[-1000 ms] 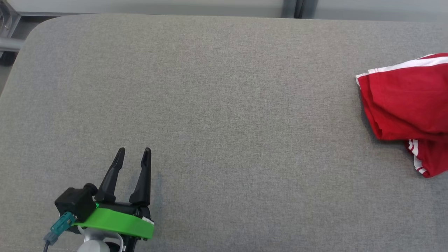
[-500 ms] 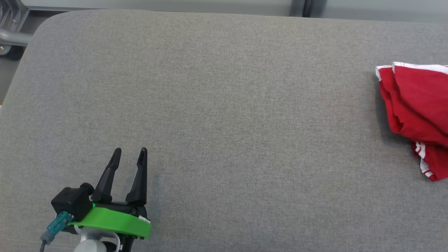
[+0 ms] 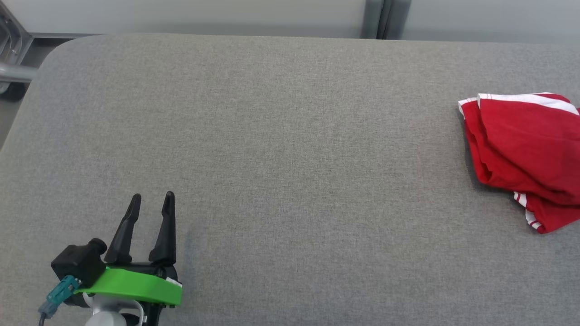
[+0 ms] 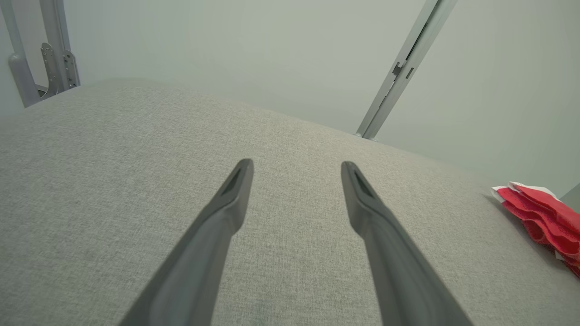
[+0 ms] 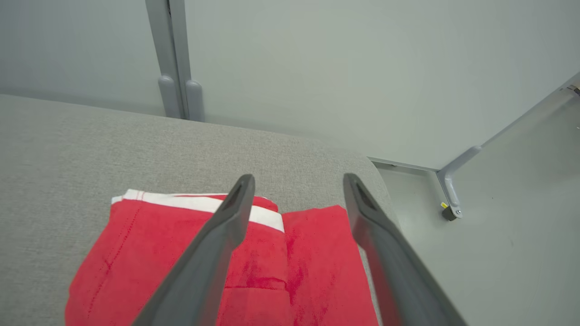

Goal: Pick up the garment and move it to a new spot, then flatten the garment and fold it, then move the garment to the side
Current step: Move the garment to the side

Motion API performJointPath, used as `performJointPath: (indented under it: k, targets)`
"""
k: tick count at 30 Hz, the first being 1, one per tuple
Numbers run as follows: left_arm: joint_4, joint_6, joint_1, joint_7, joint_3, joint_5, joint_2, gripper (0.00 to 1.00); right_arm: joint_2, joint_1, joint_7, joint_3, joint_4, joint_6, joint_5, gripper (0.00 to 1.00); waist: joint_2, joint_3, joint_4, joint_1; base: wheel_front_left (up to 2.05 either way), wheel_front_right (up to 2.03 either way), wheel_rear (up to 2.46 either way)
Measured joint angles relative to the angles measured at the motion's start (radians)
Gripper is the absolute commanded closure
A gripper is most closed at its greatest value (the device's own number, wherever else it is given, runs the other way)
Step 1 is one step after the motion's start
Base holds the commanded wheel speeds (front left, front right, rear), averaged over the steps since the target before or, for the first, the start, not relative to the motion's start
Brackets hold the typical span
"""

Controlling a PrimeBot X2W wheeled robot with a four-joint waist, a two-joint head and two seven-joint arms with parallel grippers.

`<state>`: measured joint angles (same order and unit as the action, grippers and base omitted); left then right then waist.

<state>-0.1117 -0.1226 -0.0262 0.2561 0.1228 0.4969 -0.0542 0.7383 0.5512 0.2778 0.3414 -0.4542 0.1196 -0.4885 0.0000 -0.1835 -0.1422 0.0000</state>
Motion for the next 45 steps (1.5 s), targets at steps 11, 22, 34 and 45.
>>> performJointPath:
  k: [11, 22, 34, 45]
  targets:
    - [-0.036, 0.082, 0.028, 0.000, -0.075, -0.076, -0.035, 0.00, -0.202, -0.132, -0.337, -0.053, 0.108, 0.006, -0.005, 0.00, 0.0000, 0.069, 0.048, 0.0000, 0.00, 0.00, 0.00]
    - [-0.036, 0.107, 0.082, 0.000, -0.112, -0.127, -0.037, 0.00, -0.360, -0.381, -0.567, -0.104, 0.100, 0.006, 0.071, 0.00, 0.0000, 0.127, 0.098, 0.0000, 0.00, 0.00, 0.00]
    - [-0.007, 0.104, 0.120, 0.000, -0.128, -0.171, -0.031, 0.00, -0.492, -0.526, -0.539, -0.194, 0.205, 0.006, 0.265, 0.00, 0.0000, 0.146, 0.159, 0.0000, 0.00, 0.00, 0.00]
    - [-0.014, 0.053, 0.172, 0.000, -0.126, -0.194, -0.028, 0.00, -0.572, -0.644, -0.536, -0.291, 0.268, 0.006, 0.361, 0.00, 0.0000, 0.145, 0.158, 0.0000, 0.00, 0.00, 0.00]
